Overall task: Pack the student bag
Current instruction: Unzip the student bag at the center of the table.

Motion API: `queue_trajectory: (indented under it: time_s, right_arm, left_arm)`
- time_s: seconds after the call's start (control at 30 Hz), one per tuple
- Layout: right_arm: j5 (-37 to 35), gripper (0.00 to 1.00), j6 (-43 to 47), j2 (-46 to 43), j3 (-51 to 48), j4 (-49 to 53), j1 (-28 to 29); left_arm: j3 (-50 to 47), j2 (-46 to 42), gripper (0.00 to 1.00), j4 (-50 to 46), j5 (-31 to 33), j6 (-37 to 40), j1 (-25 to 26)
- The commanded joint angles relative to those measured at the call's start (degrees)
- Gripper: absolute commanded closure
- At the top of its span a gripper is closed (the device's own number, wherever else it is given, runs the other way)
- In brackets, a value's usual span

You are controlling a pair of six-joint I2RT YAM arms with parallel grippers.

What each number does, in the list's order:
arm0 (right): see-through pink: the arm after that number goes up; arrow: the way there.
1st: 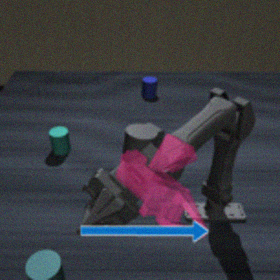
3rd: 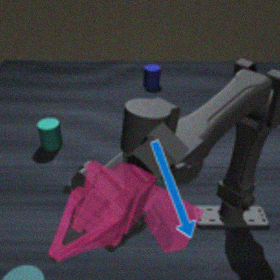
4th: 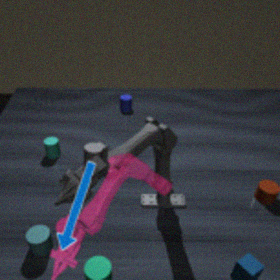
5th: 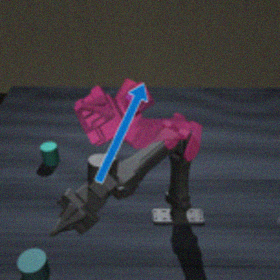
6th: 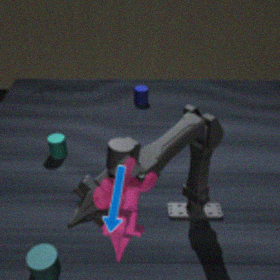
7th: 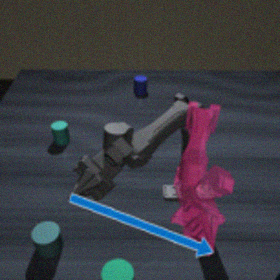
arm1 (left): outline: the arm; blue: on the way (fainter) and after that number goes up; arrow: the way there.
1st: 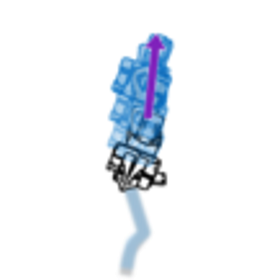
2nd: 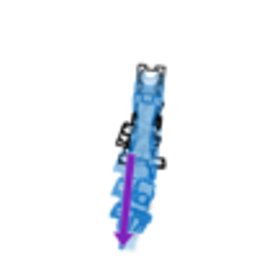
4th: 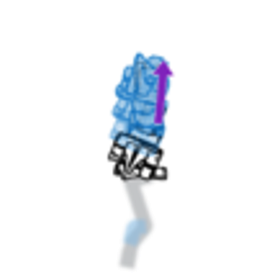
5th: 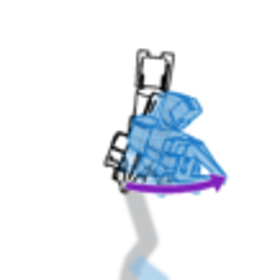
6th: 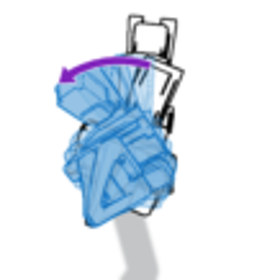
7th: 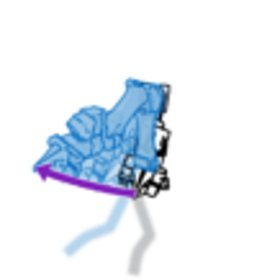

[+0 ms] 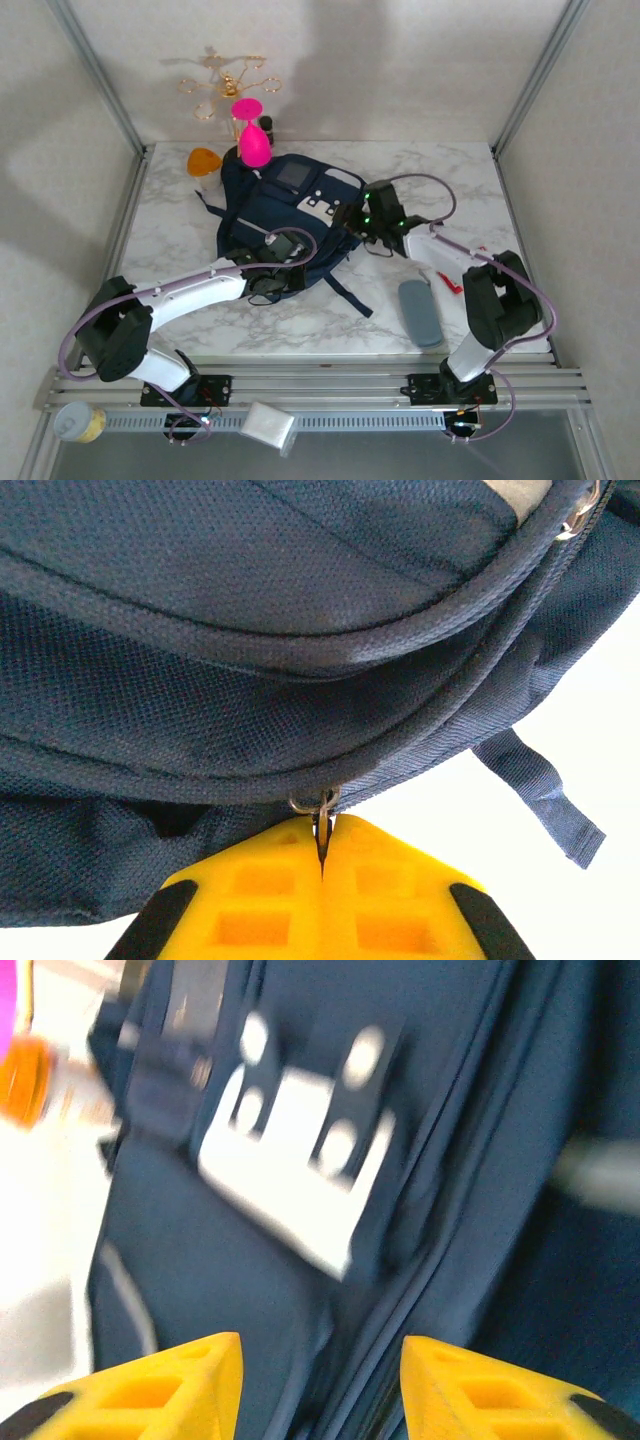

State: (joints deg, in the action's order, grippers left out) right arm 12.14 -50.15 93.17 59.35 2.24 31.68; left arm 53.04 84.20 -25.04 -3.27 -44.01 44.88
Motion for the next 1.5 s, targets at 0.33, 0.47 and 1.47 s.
queue_trajectory:
  time_s: [0.33, 0.47, 1.47]
  right_arm:
    - [4.47, 0.61, -15.24, 1.29, -5.89, -11.48, 7.25]
    - [3.43, 0.71, -14.23, 1.93, -3.02, -10.19, 7.87]
    - [16.93, 1.0, 5.4, -2.96, -0.91, -0.55, -13.83]
  left_arm:
    - [-0.15, -1.5, 1.0, 4.48, -2.33, 1.51, -0.15]
    - [0.14, -1.56, 1.0, 4.79, -2.66, 1.82, -0.15]
    - [0.72, -2.56, 1.0, -4.82, 3.27, 7.53, -1.07]
